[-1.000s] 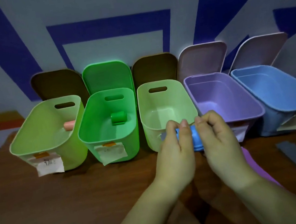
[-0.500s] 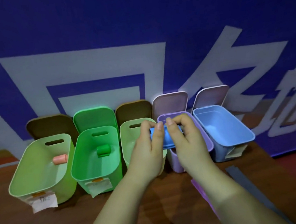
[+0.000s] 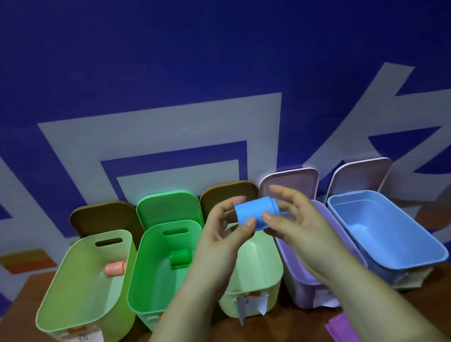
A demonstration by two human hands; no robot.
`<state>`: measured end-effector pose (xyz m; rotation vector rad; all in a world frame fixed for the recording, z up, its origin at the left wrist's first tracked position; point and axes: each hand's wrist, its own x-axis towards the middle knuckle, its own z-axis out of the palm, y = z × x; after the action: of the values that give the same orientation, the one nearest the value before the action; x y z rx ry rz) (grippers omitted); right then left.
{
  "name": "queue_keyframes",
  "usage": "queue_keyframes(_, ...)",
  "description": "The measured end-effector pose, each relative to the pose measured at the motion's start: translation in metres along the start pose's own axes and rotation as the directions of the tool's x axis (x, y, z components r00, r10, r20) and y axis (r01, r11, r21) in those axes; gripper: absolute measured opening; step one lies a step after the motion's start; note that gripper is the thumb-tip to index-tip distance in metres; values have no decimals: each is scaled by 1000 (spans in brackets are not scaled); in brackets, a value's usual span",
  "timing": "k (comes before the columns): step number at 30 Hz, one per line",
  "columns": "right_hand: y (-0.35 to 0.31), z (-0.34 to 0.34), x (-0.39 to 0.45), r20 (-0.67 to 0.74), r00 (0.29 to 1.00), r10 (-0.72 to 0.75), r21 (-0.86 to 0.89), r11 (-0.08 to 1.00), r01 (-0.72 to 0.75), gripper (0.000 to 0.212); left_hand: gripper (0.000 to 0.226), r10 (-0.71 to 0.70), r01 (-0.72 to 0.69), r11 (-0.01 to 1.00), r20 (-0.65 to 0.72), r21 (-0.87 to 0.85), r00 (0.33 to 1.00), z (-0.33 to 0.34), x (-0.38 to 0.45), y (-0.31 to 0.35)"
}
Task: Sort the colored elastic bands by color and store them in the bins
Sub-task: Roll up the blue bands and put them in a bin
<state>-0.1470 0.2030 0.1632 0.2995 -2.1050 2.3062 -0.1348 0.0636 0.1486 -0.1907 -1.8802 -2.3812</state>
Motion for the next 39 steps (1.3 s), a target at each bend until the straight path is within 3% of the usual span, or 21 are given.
queue_keyframes(6, 33, 2, 44, 39, 988, 152, 52, 987, -154, 21, 52, -31, 28, 999, -121, -26, 992, -24, 33, -22)
queue_keyframes(10, 74, 6, 80, -13, 970, 244, 64, 968, -242, 23, 54, -193, 152, 971, -231, -185, 954, -32, 64, -57)
queue_keyframes(13, 108, 8, 103, -46, 936, 350, 95, 934, -345, 24, 55, -301, 261, 951, -296, -168, 906, -39, 86, -92)
queue_keyframes(15, 128, 9, 118, -75, 895, 439, 112, 896, -430, 29, 60, -362, 330, 932, -329, -151, 872, -44, 101, -117)
queue_keyframes(18, 163, 14, 147, -124, 816, 565, 111, 825, -554, 36, 44, -471, 429, 882, -367, -195, 802, -50, 128, -156)
queue_keyframes(22, 215, 28, 180, -214, 705, 677, 41, 727, -686, 28, 35, -618, 531, 786, -427, -317, 659, -55, 152, -199)
queue_keyframes(27, 256, 41, 196, -297, 550, 780, 214, 616, -758, 35, 43, -643, 577, 751, -554, -321, 529, -48, 175, -223)
queue_keyframes(31, 268, 42, 206, -309, 480, 821, 332, 566, -755, 30, 48, -642, 618, 735, -581, -281, 500, -52, 186, -236)
queue_keyframes(39, 298, 40, 199, -466, 599, 651, 19, 685, -729, 29, 39, -655, 658, 709, -584, -254, 480, -51, 184, -245)
